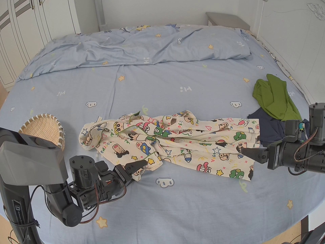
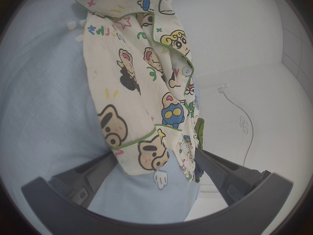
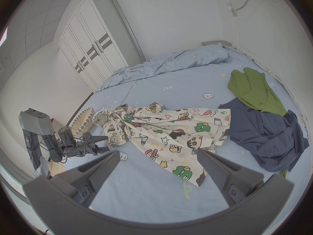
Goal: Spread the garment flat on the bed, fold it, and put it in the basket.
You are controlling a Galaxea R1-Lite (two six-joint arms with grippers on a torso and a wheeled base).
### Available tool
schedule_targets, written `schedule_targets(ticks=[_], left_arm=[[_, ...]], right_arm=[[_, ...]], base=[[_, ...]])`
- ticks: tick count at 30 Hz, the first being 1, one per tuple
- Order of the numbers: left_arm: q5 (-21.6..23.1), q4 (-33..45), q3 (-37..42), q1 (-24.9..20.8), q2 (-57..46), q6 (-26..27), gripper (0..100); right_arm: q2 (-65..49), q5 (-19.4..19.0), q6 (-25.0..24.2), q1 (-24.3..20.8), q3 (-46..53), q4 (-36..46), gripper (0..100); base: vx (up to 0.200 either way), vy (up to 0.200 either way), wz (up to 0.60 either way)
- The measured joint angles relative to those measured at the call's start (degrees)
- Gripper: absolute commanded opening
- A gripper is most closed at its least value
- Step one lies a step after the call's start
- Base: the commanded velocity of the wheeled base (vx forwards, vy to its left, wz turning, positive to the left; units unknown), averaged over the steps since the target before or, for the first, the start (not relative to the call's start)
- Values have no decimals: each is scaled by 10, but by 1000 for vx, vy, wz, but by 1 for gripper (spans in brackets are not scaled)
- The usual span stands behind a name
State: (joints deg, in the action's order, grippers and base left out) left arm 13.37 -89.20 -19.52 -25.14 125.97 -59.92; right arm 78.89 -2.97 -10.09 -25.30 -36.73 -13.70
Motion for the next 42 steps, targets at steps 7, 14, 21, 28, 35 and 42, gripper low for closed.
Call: schedule_targets(ticks=[7,14,21,28,35,42], left_arm=[[-1,3,-16,0,3,0,100],[-2,3,-21,1,5,0,100],[-1,3,-23,6,3,0,100],[-1,3,-21,8,0,1,0],[-3,6,-6,10,-8,3,0],[-2,4,22,10,-45,12,0]], right_arm=[[1,0,2,0,3,-7,100],[1,0,2,-1,8,-18,100],[1,0,3,-1,10,-18,100],[1,0,3,-1,11,-18,100],[2,0,3,-1,11,-18,100],[2,0,3,-1,11,-18,100]], base=[[0,0,0],[0,0,0],[0,0,0],[0,0,0],[0,0,0],[0,0,0]])
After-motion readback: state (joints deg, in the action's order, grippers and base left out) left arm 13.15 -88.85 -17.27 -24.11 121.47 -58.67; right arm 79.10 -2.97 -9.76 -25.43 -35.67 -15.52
